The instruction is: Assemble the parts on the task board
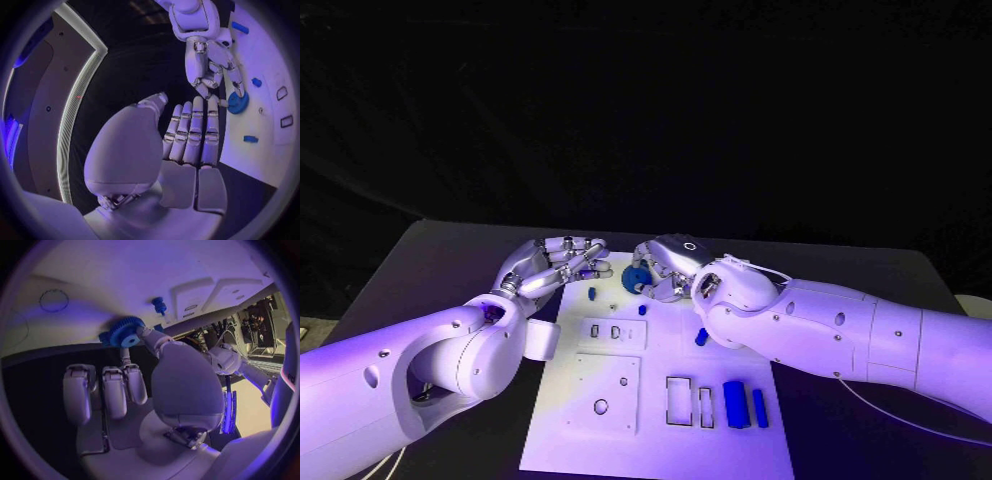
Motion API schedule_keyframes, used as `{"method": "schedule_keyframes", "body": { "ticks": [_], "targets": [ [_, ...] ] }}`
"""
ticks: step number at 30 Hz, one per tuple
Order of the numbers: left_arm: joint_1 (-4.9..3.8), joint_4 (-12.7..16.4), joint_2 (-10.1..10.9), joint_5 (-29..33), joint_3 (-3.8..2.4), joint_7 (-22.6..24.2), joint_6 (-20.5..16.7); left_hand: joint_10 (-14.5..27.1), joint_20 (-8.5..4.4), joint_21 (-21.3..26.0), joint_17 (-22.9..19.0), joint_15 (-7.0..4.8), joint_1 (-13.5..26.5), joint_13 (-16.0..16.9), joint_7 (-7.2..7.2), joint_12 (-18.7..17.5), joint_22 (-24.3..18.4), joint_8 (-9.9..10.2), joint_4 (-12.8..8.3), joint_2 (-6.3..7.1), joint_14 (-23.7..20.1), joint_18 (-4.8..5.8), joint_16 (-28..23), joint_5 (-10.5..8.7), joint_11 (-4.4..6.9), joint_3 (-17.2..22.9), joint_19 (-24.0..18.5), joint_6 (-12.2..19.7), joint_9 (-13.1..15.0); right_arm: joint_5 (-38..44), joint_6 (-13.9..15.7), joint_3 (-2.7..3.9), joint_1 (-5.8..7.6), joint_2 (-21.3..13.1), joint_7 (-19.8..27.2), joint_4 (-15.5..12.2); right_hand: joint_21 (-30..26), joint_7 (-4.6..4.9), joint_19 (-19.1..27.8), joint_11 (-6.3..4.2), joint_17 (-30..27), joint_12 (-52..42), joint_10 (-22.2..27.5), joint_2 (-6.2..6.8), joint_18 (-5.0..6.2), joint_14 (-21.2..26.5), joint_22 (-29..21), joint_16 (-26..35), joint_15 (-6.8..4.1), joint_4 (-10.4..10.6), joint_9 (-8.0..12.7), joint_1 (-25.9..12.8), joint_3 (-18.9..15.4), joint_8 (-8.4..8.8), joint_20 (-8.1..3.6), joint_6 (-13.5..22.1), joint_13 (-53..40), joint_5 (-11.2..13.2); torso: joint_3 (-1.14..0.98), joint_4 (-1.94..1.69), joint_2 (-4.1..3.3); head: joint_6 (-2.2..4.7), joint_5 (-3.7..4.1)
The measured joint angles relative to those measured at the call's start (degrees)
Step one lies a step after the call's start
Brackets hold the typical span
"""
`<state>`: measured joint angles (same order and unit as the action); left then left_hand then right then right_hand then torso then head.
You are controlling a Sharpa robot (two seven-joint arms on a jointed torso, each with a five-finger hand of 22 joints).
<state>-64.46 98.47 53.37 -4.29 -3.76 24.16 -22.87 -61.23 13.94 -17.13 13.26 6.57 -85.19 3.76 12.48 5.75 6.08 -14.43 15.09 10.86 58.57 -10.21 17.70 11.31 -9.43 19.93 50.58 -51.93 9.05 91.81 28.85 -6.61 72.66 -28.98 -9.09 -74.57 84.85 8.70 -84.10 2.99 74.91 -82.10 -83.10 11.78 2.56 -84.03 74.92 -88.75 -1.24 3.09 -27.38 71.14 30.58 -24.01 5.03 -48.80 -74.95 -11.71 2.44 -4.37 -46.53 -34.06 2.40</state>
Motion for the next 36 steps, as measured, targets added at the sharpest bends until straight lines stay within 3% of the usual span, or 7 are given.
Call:
{"method": "schedule_keyframes", "body": {
  "ticks": [4, 7, 11, 14, 23, 36],
  "targets": [
    [0.00, 0.0, 0.0, 0.0, 0.00, 0.0, 0.0, 0.0, 0.00, 0.0, 0.0, 0.00, 0.1, 0.0, 0.00, 0.0, 0.0, 0.0, 0.0, 0.08, 0.0, 0.00, 0.0, 0.00, 0.00, 0.0, 0.0, 0.0, 0.0, 0.0, 0.0, -0.07, -0.05, 0.2, 0.0, 0.4, -0.7, -0.60, 0.0, 0.61, 0.0, 1.7, 1.7, 0.16, 0.01, 0.0, 0.0, 0.0, 0.43, 0.1, 0.2, -0.7, 0.3, 1.89, 0.00, 0.4, 0.0, 0.0, 0.01, -0.03, 0.00, 0.12, 0.10],
    [0.00, 0.0, 0.1, 0.0, 0.00, 0.0, 0.0, 0.0, 0.00, 0.0, 0.0, 0.00, 0.1, 0.0, 0.00, 0.0, 0.0, 0.0, 0.0, 0.08, 0.0, 0.00, 0.0, 0.00, 0.00, 0.0, 0.0, 0.0, 0.0, -0.1, 0.0, -0.11, -0.12, 0.3, 0.0, 0.6, -0.7, 0.12, 0.1, 1.13, 0.0, 2.7, 2.6, 0.45, 0.03, 0.0, 0.0, 0.0, 0.87, 0.2, 0.8, -1.4, 0.5, 2.98, 0.53, 2.0, 0.0, 0.8, 0.01, -0.03, 0.00, 0.18, 0.15],
    [0.00, 0.0, 0.1, 0.0, 0.00, 0.0, 0.0, 0.0, 0.00, 0.0, 0.0, 0.00, 0.1, 0.0, 0.00, 0.0, 0.0, 0.0, 0.0, 0.08, 0.0, 0.00, 0.0, 0.00, 0.00, 0.0, 0.0, 0.0, 0.0, -0.2, 0.0, -0.10, -0.13, 0.4, 0.0, 0.8, -1.0, 1.16, 0.1, 1.95, 0.0, 3.5, 3.4, 0.72, 0.04, 0.1, 0.0, 0.0, 1.59, 1.0, 1.9, -2.7, -0.1, 5.65, 1.17, 4.7, 0.0, 1.2, 0.03, -0.03, 0.00, 0.29, 0.16],
    [0.00, 0.1, 0.1, 0.0, 0.00, -0.1, 0.0, 0.0, 0.00, 0.0, 0.0, 0.00, 0.1, 0.0, 0.00, 0.0, 0.0, 0.0, 0.0, 0.08, 0.0, 0.00, 0.0, 0.00, 0.00, 0.0, 0.0, 0.0, 0.0, -0.5, -0.1, -0.08, -0.10, 0.4, 0.0, 1.0, -1.0, 1.36, 0.1, 2.14, 0.0, 3.5, 3.6, 0.86, 0.03, 0.0, 0.0, 0.0, 1.87, 2.8, 2.4, -4.8, -1.5, 6.88, 1.56, 5.0, 0.0, -0.8, 0.04, -0.03, 0.00, 0.32, 0.17],
    [0.00, 0.1, 0.2, 0.0, 0.00, -0.1, 0.0, 0.0, 0.00, 0.0, 0.0, 0.00, 0.1, 0.0, 0.00, 0.0, 0.0, 0.0, 0.0, 0.08, 0.0, 0.00, 0.0, 0.00, 0.00, 0.0, 0.0, 0.0, 0.0, -1.6, -1.1, -0.06, -0.06, 0.1, 0.0, 1.0, -1.0, 1.20, 0.1, 2.14, 0.0, 3.2, 3.6, 0.31, 0.04, 0.0, 0.0, 0.0, 1.86, 5.7, 2.6, -7.4, -3.7, 7.47, 1.55, 4.0, 0.0, -3.5, 0.03, -0.01, 0.00, 0.32, 0.16],
    [0.00, 0.1, 0.3, 0.0, 0.00, -0.2, 0.1, 0.0, 0.00, 0.0, 0.0, 0.00, 0.1, 0.0, 0.00, -0.3, 0.0, 0.0, -0.2, 0.07, 0.0, 0.00, 0.0, 0.00, 0.00, 0.2, 0.0, 0.0, 0.0, -2.9, -2.5, -0.09, -0.06, -1.8, 0.3, -0.3, -1.0, 0.72, 0.1, 1.71, 0.0, 2.2, 2.7, -0.24, 0.04, 0.0, 0.0, 0.0, 1.86, 6.8, 2.6, -8.0, -4.0, 7.47, 1.55, 2.3, 0.0, -4.3, -0.06, 0.02, 0.00, 0.18, 0.19]
  ]
}}
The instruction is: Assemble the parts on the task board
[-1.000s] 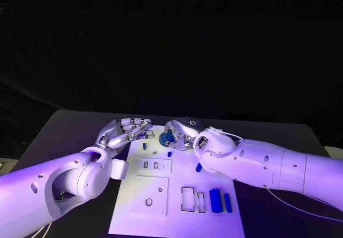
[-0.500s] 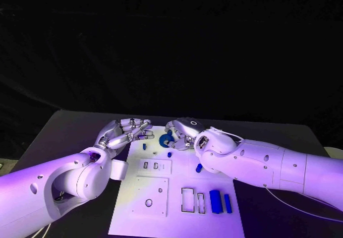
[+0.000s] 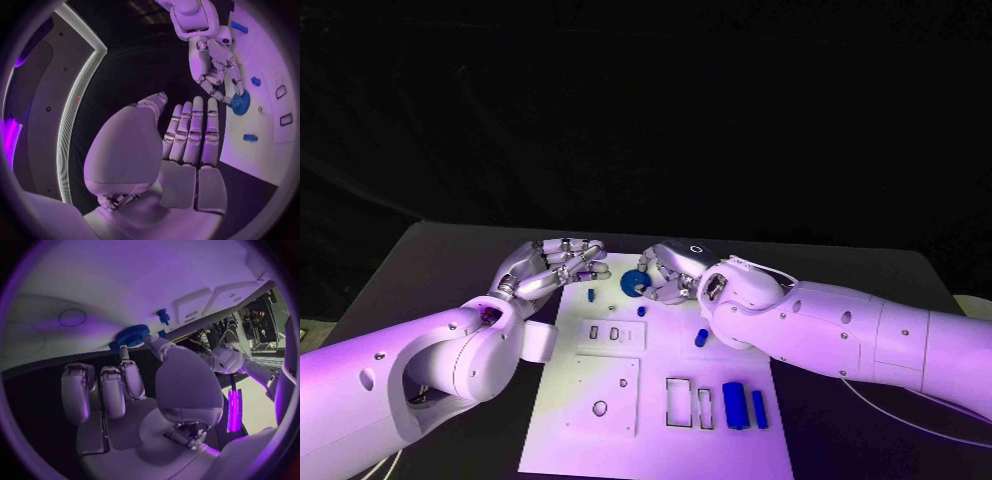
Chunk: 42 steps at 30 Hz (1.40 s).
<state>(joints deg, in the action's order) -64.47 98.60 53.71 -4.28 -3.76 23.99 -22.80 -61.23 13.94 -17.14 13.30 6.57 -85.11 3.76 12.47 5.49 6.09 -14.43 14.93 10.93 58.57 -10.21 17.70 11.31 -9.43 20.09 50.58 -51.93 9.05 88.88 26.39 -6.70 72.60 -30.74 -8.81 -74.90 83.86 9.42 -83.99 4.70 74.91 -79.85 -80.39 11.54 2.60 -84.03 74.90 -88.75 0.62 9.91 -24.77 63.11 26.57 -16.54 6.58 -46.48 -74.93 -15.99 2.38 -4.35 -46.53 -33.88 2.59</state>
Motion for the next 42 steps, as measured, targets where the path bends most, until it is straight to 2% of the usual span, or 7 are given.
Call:
{"method": "schedule_keyframes", "body": {
  "ticks": [10, 14, 18, 20, 25, 31, 42],
  "targets": [
    [0.00, -0.5, 0.2, 0.0, 0.01, 0.0, 0.0, 0.0, 0.00, 0.0, 0.0, 0.00, 0.0, 0.0, 0.00, 0.0, 0.0, 0.0, 0.0, 0.00, 0.0, 0.00, 0.0, 0.00, 0.00, 0.0, 0.0, 0.0, 0.0, -4.6, 5.6, 0.23, 0.40, -8.2, 3.9, -6.8, -0.3, 0.10, 0.0, 0.02, 0.0, -0.7, -0.6, 0.08, 0.00, 0.0, 0.0, 0.0, 0.00, -1.3, 0.4, 2.2, 1.0, 1.28, 0.00, -0.3, 0.0, -1.1, -0.12, 0.22, 0.10, 0.23, -0.09],
    [0.01, -0.7, 0.3, 0.0, 0.01, 0.0, 0.1, 0.0, 0.00, 0.0, 0.0, 0.00, 0.0, 0.0, 0.00, 0.0, 0.0, 0.0, 0.0, 0.00, 0.0, 0.00, 0.0, 0.00, 0.00, 0.0, 0.0, 0.0, 0.0, -9.0, 5.5, 0.41, 1.46, -12.5, 6.9, -9.0, -0.6, 0.22, 0.0, 0.15, 0.0, -0.5, -0.5, -0.06, 0.00, 0.0, 0.0, 0.0, 0.00, -2.5, 0.5, 3.9, 1.5, 1.74, 0.00, -0.4, 0.0, 0.8, -0.29, 0.54, 0.25, 0.31, 0.04],
    [0.01, -1.2, 0.3, 0.1, 0.02, 0.0, 0.1, 0.0, 0.00, 0.0, 0.0, 0.00, 0.0, 0.0, 0.00, 0.0, 0.0, 0.0, 0.0, 0.00, 0.0, 0.00, 0.0, 0.00, 0.00, 0.0, 0.0, 0.0, 0.0, -15.3, 3.3, 0.49, 2.16, -17.4, 11.1, -10.0, -1.7, 0.51, 0.8, 0.33, 0.0, 0.1, 0.3, 0.94, 0.01, 0.0, 0.0, 0.0, 0.00, -3.5, 0.5, 4.9, 1.0, 1.83, 0.39, -0.7, 0.0, 0.9, -0.47, 1.08, 0.47, 0.37, 0.10],
    [0.01, -1.3, 0.2, 0.1, 0.02, 0.0, 0.2, 0.0, 0.00, 0.0, 0.1, 0.21, 0.0, 0.0, 0.00, 0.0, -0.1, 0.0, 0.0, 0.00, -0.2, 0.00, 0.0, 0.00, 0.00, 0.0, 0.0, 0.0, 0.0, -17.9, 2.1, 0.48, 2.25, -19.3, 12.8, -10.1, -2.2, 0.51, 1.2, 0.33, 0.0, 0.1, 0.3, 1.67, 0.01, 0.0, 0.0, 0.0, 0.00, -4.4, 0.5, 5.6, 0.8, 2.05, 0.40, -0.7, 0.0, 0.9, -0.61, 1.33, 0.57, 0.40, 0.16],
    [0.01, -1.8, 0.0, 0.1, 0.02, 0.0, 0.4, 0.0, 0.00, 0.0, 0.1, 0.21, 0.0, 0.0, 0.00, 0.0, -0.1, 0.0, 0.0, 0.00, -0.2, 0.00, 0.0, 0.00, 0.00, 0.0, 0.0, 0.0, 0.0, -23.4, -1.0, 0.41, 2.29, -23.4, 16.4, -9.8, -2.4, 0.30, 1.2, 0.33, 0.0, 0.1, 0.3, 1.83, 0.00, 0.0, 0.0, 0.0, 0.00, -5.2, 0.6, 6.5, 0.7, 2.28, 0.40, -0.9, 0.0, 0.9, -1.00, 1.86, 0.80, 0.35, 0.63],
    [0.01, -2.1, -0.4, 0.1, 0.03, 0.0, 0.7, 0.0, 0.00, 0.0, 0.1, 0.21, 0.0, 0.0, 0.00, 0.0, -0.1, 0.0, 0.0, 0.00, -0.2, 0.00, 0.0, 0.00, 0.00, 0.0, 0.0, 0.0, 0.0, -26.9, -3.1, 0.26, 2.06, -26.3, 18.4, -8.7, -2.4, 0.30, 1.2, 0.33, 0.0, 0.1, 0.3, 1.76, 0.01, 0.0, 0.0, 0.0, 0.00, -6.1, 0.8, 7.5, 0.7, 2.89, 0.40, -0.9, 0.0, 0.9, -1.28, 2.15, 1.03, 0.21, 1.42],
    [0.03, -2.2, -0.6, 0.1, 0.04, 0.0, 1.1, 0.0, 0.00, 0.0, 0.0, 0.21, 0.0, 0.0, 0.00, 0.0, -0.1, 0.0, 0.0, 0.00, -0.2, 0.00, 0.0, 0.00, 0.00, 0.0, 0.0, 0.0, 0.0, -28.5, -4.8, 0.05, 0.05, -25.6, 19.3, -4.8, -2.6, 0.85, 1.4, 0.54, 0.0, 0.1, 0.6, 1.75, 0.01, 0.0, 0.0, 0.0, -0.01, -6.6, 1.1, 8.1, 0.6, 3.86, 0.52, 0.1, 0.0, 0.9, -1.36, 2.24, 1.05, -0.14, 1.43]
  ]
}}
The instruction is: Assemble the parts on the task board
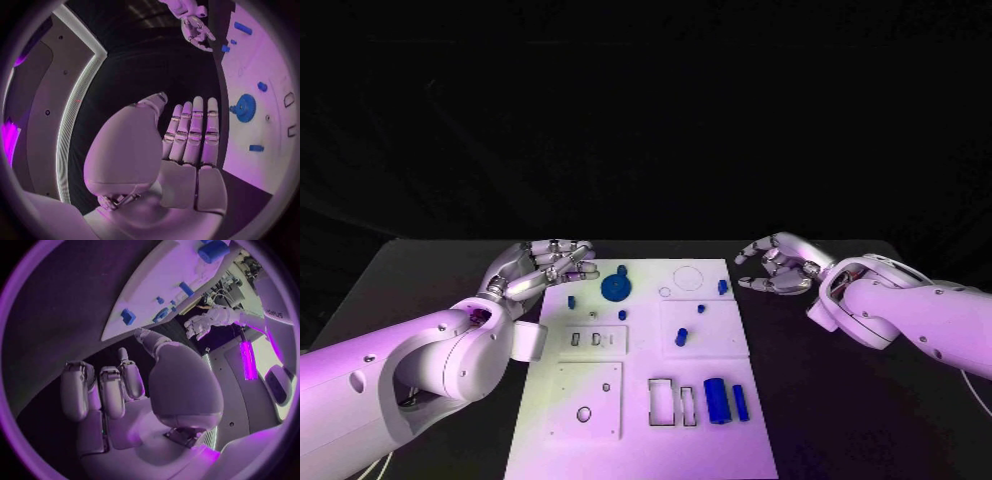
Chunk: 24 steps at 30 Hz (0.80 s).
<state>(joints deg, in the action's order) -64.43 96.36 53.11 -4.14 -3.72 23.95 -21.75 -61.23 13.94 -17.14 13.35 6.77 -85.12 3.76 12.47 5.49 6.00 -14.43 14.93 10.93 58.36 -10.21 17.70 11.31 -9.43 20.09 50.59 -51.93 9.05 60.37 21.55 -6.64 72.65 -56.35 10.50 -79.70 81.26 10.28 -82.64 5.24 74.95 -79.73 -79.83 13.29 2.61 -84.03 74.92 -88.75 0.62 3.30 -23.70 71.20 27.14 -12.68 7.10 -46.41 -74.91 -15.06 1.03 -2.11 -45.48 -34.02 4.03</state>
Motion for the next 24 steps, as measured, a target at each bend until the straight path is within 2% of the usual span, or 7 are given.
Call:
{"method": "schedule_keyframes", "body": {
  "ticks": [10, 19, 24],
  "targets": [
    [0.00, 0.0, 0.0, 0.0, 0.00, 0.0, 0.1, 0.0, 0.00, 0.0, 0.0, 0.00, 0.0, 0.0, 0.00, 0.0, 0.0, 0.0, 0.0, 0.00, 0.0, 0.00, 0.0, 0.00, 0.00, 0.0, 0.0, 0.0, 0.0, 0.5, -0.3, -0.07, -1.75, 2.6, 0.1, 2.2, -0.1, -0.03, 0.1, 0.00, 0.0, 0.0, 0.0, -0.01, 0.00, 0.0, 0.0, 0.0, 0.00, -0.2, 0.1, 0.5, 0.2, 0.08, 0.09, 0.4, 0.0, 0.0, 0.10, -0.08, -0.04, -0.37, -0.27],
    [0.01, 0.0, 0.0, 0.0, 0.00, 0.0, 0.2, 0.0, 0.00, 0.0, 0.0, 0.00, 0.0, 0.0, 0.00, 0.0, 0.0, 0.0, 0.0, 0.00, 0.0, 0.00, 0.0, 0.00, 0.00, 0.0, 0.0, 0.0, 0.0, 1.3, -0.3, -0.06, -2.46, 4.1, 0.1, 3.3, -0.1, -0.01, 0.1, 0.00, 0.0, 0.0, 0.0, -0.54, 0.00, 0.0, 0.0, 0.0, 0.00, -0.4, 0.0, 1.0, 0.4, 0.08, 0.09, 0.3, 0.0, 0.0, 0.15, -0.03, -0.06, -0.71, -0.48],
    [0.01, 0.0, 0.1, 0.0, 0.00, 0.0, 0.2, 0.0, 0.00, 0.0, 0.0, 0.00, 0.0, 0.0, 0.00, 0.0, 0.0, 0.0, 0.0, 0.00, 0.0, 0.00, 0.0, 0.00, 0.00, 0.0, 0.0, 0.0, 0.0, 1.6, -0.2, -0.06, -2.65, 4.6, 0.0, 3.6, -0.1, 0.00, 0.1, 0.00, 0.0, -0.3, 0.0, -0.92, 0.00, 0.0, 0.0, 0.0, 0.00, -0.6, -0.1, 1.4, 0.6, 0.08, 0.09, -1.0, 0.0, 0.2, 0.17, -0.04, -0.03, -0.88, -0.57]
  ]
}}
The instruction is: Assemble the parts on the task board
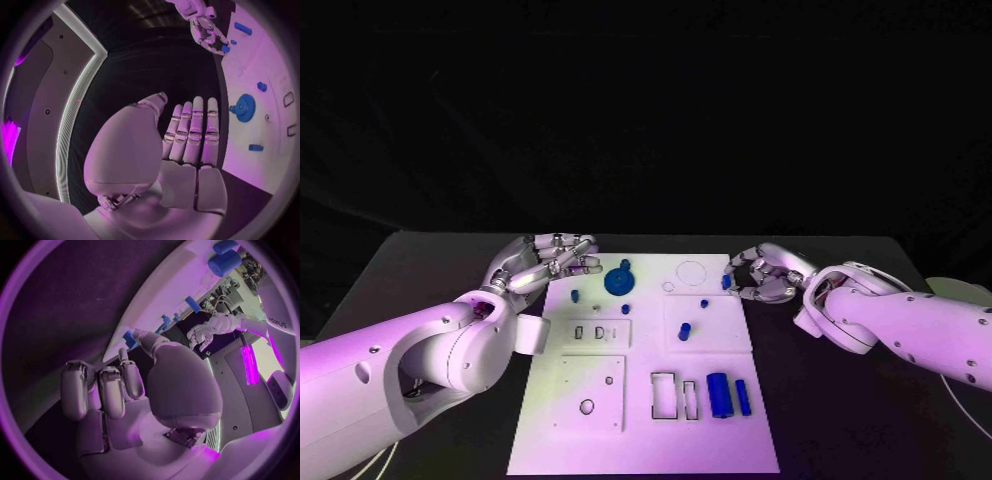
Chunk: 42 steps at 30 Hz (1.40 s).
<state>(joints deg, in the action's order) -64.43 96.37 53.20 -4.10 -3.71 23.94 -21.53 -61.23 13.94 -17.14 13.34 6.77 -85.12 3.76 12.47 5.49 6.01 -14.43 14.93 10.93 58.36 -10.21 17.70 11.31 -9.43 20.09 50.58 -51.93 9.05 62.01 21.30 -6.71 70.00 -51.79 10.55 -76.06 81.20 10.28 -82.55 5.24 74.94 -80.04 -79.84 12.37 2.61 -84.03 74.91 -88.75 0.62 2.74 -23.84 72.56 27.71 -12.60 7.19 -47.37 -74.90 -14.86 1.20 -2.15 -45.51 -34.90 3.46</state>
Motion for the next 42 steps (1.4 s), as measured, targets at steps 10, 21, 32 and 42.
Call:
{"method": "schedule_keyframes", "body": {
  "ticks": [10, 21, 32, 42],
  "targets": [
    [0.00, 0.0, 0.1, 0.0, 0.00, 0.0, 0.0, 0.0, 0.00, 0.0, 0.0, 0.00, 0.0, 0.0, 0.00, 0.0, 0.0, 0.0, 0.0, 0.00, 0.0, 0.00, 0.0, 0.00, 0.00, 0.0, 0.0, 0.0, 0.0, 0.4, 0.1, 0.01, -0.12, 0.9, -0.1, 0.4, 0.3, -0.67, -0.2, -0.38, 0.0, -0.6, -0.7, -1.01, 0.00, 0.0, 0.0, 0.0, 0.00, -0.2, -0.3, -0.4, 0.7, -0.89, -0.23, -3.0, 0.0, 1.4, 0.01, 0.04, 0.09, -0.17, -0.06],
    [0.00, 0.0, 0.0, 0.0, 0.00, -0.1, 0.1, 0.0, 0.00, 0.0, 0.0, 0.00, 0.0, 0.0, 0.00, 0.0, 0.0, 0.0, 0.0, 0.00, 0.0, 0.00, 0.0, 0.00, 0.00, 0.0, 0.0, 0.0, 0.0, 0.6, 0.1, 0.00, -0.15, 1.4, -0.3, 0.7, 0.4, -1.33, -0.4, -0.90, 0.0, -0.8, -1.2, -1.59, 0.00, 0.0, 0.0, 0.0, 0.00, -0.4, -0.5, -0.5, 1.2, -1.40, -0.43, -4.7, 0.0, 2.6, 0.04, 0.04, 0.09, -0.34, 0.02],
    [0.00, -0.1, 0.0, 0.0, 0.00, -0.2, 0.2, 0.0, 0.00, 0.0, 0.0, 0.00, 0.0, 0.0, 0.00, 0.0, 0.0, 0.0, 0.0, 0.00, 0.0, 0.00, 0.0, 0.00, 0.00, 0.0, 0.0, 0.0, 0.0, 0.7, 1.5, 0.00, -0.17, 1.6, -0.4, 0.7, 1.0, -2.47, -1.3, -1.92, 0.0, -1.6, -2.2, -3.27, 0.00, -0.1, 0.0, 0.0, -0.91, -0.7, -0.9, -0.3, 2.5, -2.95, -1.25, -7.1, 0.0, 3.0, 0.01, 0.07, 0.10, -0.51, 0.03],
    [0.00, -0.2, 0.0, 0.0, 0.00, -0.3, 0.2, 0.0, 0.00, 0.0, 0.2, 0.00, 0.0, 0.0, 0.00, -0.4, -0.1, 0.0, -0.3, 0.00, 0.0, 0.00, -0.3, 0.00, 0.00, 0.3, 0.0, 0.0, 0.0, 0.8, 5.7, 0.03, -0.17, 1.3, -0.4, -0.2, 1.9, -2.65, -1.5, -2.84, 0.0, -2.4, -3.1, -4.63, 0.00, -0.1, 0.0, 0.0, -1.77, -1.6, -1.1, 0.2, 3.8, -4.16, -1.89, -7.8, 0.0, 3.7, -0.03, 0.07, 0.20, -0.54, -0.26]
  ]
}}
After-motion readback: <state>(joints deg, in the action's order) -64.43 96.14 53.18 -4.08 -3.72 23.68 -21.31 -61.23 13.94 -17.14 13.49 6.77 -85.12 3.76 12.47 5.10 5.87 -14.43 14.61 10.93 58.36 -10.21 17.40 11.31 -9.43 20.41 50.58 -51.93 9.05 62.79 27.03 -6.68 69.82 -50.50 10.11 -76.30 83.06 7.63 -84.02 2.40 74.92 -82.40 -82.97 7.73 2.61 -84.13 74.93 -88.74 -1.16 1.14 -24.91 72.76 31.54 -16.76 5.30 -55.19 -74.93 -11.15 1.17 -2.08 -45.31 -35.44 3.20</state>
